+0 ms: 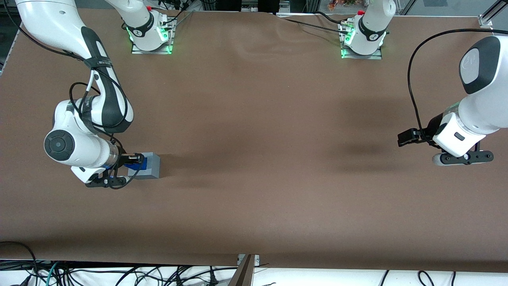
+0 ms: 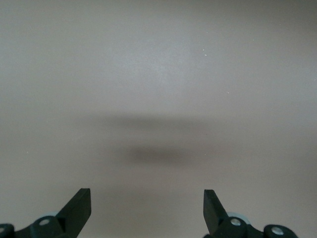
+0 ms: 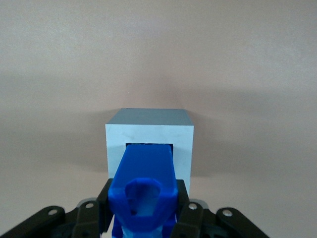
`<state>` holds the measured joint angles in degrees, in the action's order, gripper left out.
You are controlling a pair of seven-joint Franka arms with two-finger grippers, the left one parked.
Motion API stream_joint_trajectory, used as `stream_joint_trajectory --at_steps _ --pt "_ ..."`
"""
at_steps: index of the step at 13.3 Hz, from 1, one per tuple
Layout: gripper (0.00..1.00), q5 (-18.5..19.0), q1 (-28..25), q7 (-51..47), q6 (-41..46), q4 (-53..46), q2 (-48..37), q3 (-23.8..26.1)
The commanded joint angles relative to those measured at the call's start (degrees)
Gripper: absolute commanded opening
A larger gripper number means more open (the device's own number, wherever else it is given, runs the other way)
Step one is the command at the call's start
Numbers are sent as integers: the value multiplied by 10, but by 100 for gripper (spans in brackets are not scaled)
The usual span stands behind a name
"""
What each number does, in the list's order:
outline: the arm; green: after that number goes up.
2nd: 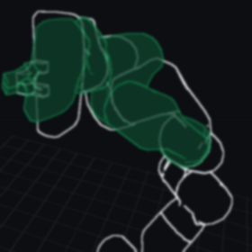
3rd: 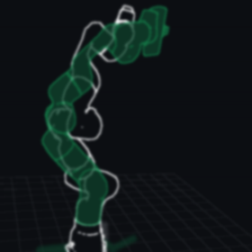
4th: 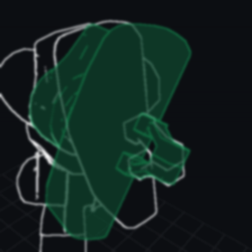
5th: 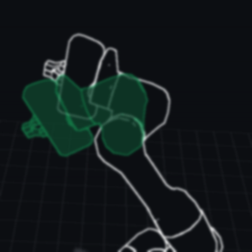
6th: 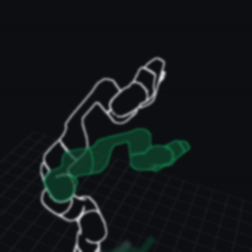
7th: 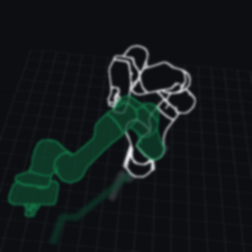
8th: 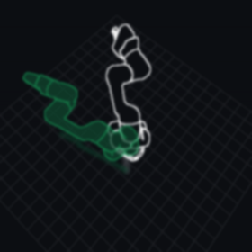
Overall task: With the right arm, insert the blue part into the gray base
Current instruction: 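Lower the blue block into the gray base opening and press down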
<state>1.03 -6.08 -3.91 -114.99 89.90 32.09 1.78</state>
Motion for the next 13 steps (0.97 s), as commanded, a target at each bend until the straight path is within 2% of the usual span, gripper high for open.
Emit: stream_joint_trajectory --at_steps 1,13 --pt "11 2 -2 -9 2 -19 12 3" --pt "11 4 0 1 0 -22 17 2"
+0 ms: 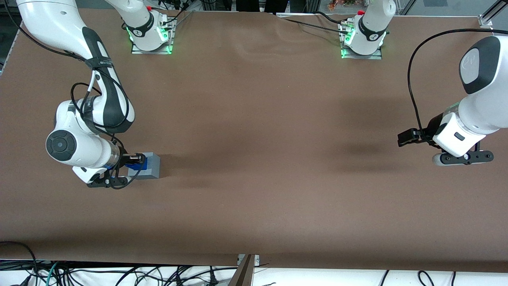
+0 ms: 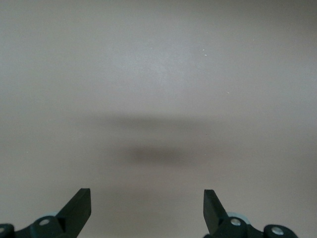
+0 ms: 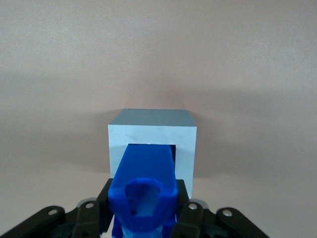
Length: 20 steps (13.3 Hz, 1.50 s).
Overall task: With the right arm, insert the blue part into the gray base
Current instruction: 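Lower the blue block into the gray base opening and press down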
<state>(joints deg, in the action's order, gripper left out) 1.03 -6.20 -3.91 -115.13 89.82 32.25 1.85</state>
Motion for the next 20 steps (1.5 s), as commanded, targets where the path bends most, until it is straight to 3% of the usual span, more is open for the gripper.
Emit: stream_joint_trajectory --at_steps 1,13,14,15,20 --pt "11 4 1 3 1 -21 15 1" --pt "12 3 3 -1 1 -22 15 1" --pt "40 3 2 -5 1 -22 15 1" --pt "99 3 2 -8 1 -22 15 1" --pt "99 3 4 -1 8 -36 7 0"
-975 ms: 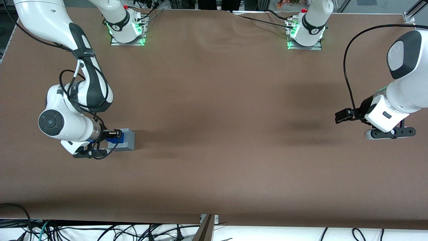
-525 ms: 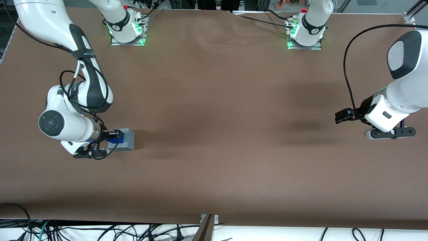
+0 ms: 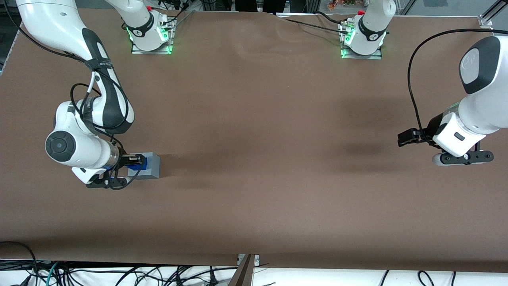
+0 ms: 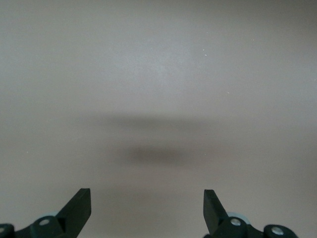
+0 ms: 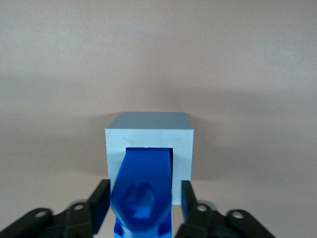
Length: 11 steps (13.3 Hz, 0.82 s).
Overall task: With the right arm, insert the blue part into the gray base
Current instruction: 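Open the right gripper and withdraw it from the blue block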
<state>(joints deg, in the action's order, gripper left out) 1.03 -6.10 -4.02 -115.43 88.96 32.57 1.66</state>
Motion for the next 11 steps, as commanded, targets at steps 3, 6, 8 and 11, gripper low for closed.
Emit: stream_joint_trajectory --at_steps 3,6,8,11 --pt "99 2 3 1 14 -39 -10 2" --pt "99 1 6 1 49 -39 -66 -3" --pt "99 3 7 4 91 -39 -117 -14" --pt "99 -2 20 8 157 -41 -172 -39"
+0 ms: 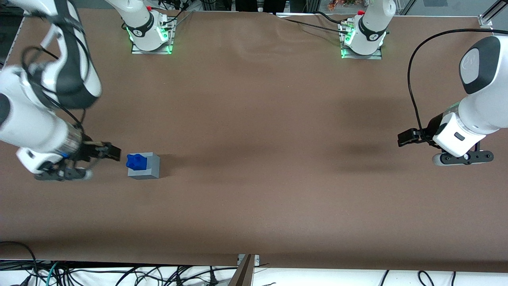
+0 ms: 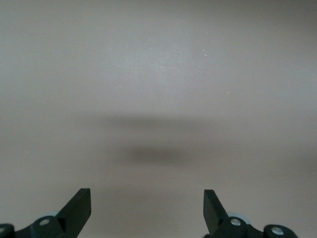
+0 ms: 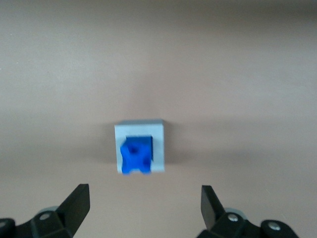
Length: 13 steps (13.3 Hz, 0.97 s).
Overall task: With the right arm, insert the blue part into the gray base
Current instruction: 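Open the right gripper and withdraw it from the blue block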
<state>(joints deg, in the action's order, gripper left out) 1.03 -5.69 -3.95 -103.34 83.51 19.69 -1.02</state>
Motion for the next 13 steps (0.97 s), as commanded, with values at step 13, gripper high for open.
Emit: stream_joint_trajectory --at_steps 13 --pt "99 -26 75 -1 6 200 -222 18"
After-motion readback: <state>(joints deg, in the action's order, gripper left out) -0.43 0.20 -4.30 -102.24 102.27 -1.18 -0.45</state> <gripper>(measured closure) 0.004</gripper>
